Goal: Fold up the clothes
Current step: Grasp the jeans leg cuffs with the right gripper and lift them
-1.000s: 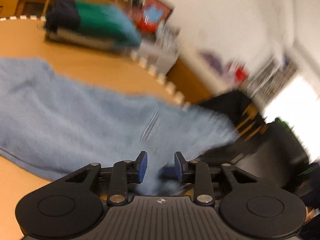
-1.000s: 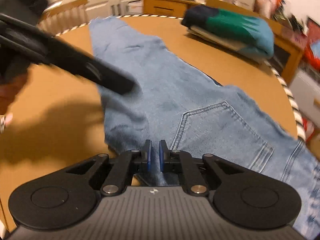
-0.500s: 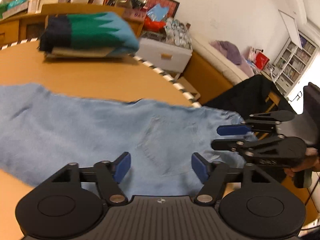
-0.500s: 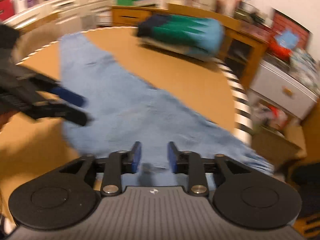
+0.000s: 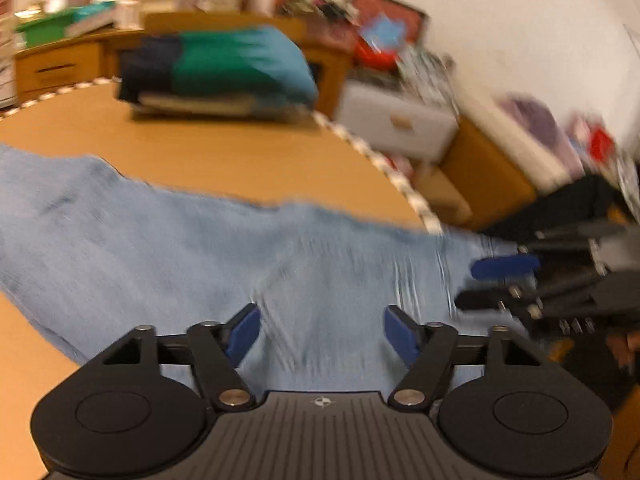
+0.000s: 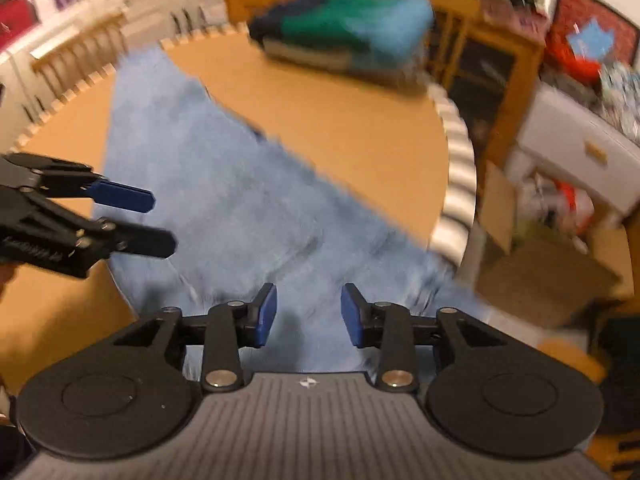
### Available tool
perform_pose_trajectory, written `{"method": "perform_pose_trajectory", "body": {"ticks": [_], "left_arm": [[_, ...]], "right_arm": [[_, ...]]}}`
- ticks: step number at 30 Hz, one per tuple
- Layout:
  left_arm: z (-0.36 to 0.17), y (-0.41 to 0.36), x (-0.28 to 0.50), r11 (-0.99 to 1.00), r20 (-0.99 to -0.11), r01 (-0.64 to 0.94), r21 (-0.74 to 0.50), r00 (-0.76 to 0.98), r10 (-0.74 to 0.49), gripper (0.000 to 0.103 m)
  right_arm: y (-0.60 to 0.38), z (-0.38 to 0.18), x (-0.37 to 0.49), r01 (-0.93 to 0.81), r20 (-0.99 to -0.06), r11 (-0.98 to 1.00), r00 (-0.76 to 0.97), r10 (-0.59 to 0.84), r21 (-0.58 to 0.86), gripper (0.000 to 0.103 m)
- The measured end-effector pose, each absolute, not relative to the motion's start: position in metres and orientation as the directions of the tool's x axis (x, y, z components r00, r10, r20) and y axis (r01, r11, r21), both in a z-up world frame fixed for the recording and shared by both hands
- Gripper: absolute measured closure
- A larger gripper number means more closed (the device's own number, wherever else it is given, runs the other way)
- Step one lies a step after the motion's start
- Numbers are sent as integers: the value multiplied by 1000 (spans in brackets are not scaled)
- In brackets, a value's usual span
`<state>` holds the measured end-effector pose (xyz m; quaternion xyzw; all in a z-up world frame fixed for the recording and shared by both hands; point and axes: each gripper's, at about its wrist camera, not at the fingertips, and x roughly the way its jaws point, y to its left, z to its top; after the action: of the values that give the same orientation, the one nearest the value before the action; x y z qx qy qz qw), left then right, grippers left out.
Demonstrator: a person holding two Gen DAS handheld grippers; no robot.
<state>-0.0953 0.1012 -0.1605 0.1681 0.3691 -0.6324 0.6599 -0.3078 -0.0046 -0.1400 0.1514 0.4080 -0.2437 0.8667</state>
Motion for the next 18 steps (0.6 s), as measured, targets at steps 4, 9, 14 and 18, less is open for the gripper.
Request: {"method": "perform_pose_trajectory", "body": {"ticks": [4,9,14,18], "left_arm": [[-169,70,-102,250,-759,947,-201,11,-651,32],[-190,41,-105,376,-850,919,-122,99,-518,39],[-190,34,-120,359,-863,933,-22,163,-477,36],[-189,35,-120,379,-869,925,-32,162,-468,35]], "right_arm": [[-33,-140,-283,448,-767,891,598,-233,79,65],[-60,-156,-239,412,-802,903,577,-155,122,76],[-66,-175,-221,399,-857,909,503,-110,118,77],[-72,-176,-218,387,-871,913,485,-81,131,77]]}}
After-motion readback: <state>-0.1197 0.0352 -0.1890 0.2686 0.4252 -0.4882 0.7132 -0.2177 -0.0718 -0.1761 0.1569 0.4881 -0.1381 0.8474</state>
